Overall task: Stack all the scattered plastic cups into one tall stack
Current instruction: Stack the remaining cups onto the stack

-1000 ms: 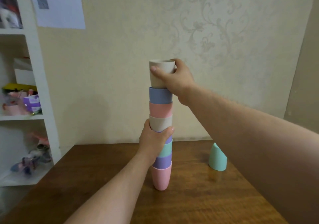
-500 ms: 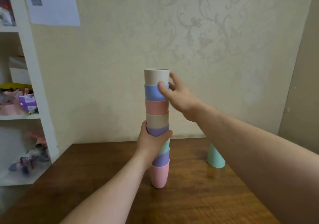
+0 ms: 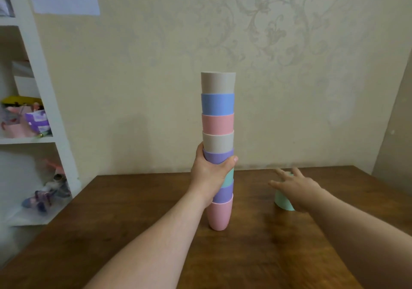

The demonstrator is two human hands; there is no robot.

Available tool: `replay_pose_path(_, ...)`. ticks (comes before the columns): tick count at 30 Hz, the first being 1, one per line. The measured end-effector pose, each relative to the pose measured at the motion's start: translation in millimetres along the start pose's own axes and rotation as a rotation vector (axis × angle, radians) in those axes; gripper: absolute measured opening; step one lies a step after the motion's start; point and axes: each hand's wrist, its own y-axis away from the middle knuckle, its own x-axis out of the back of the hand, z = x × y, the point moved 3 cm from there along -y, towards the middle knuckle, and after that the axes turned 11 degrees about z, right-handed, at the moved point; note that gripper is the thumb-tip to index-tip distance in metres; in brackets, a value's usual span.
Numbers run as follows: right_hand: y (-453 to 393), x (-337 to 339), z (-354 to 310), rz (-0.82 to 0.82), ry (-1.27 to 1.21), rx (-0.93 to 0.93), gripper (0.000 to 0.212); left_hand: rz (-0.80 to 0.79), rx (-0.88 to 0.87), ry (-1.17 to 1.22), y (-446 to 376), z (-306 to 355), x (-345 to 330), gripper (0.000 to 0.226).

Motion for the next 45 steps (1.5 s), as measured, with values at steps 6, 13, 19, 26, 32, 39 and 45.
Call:
replay_pose_path(6,12.9,-8.4,0.3,0.113,0.128,-0.107,0.077,0.002,0.012,0.017,2.1,-0.6,2.0,0.066)
replay_pose_path(13,37.9,-13.3,22.2,0.116,-0.103,-0.437,0.059,0.002,0.024,0.023,3.3,1.3,3.3,0.061)
replay_pose_path(19,42.6,-9.0,17.8,0.301,-1.172,-0.83,0.076,-0.007,0.035,0.045,6.9,6.5,3.4,0.059)
replay_pose_path(26,6.4,209.1,16.2,0.837,-1.994,-0.476,0.053,-0.006,0.033,0.033,9.2,6.7,2.4,0.07)
replay_pose_path(32,9.3,359.0,-8.1,0.948,-1.826,-0.138,0.056,-0.017,0.039,0.013,11.0,7.9,5.8,0.072)
replay_pose_path(39,-17.6,335.5,-40.2,0.812,-1.629,-0.213,0.063,-0.04,0.044,-0.035,12.0,10.7,6.6,0.079)
replay_pose_path(45,-23.6,291.6,-62.0,0.623,-1.73,-0.221,0.059,-0.065,0.026,-0.023,10.5,10.2,6.4,0.078)
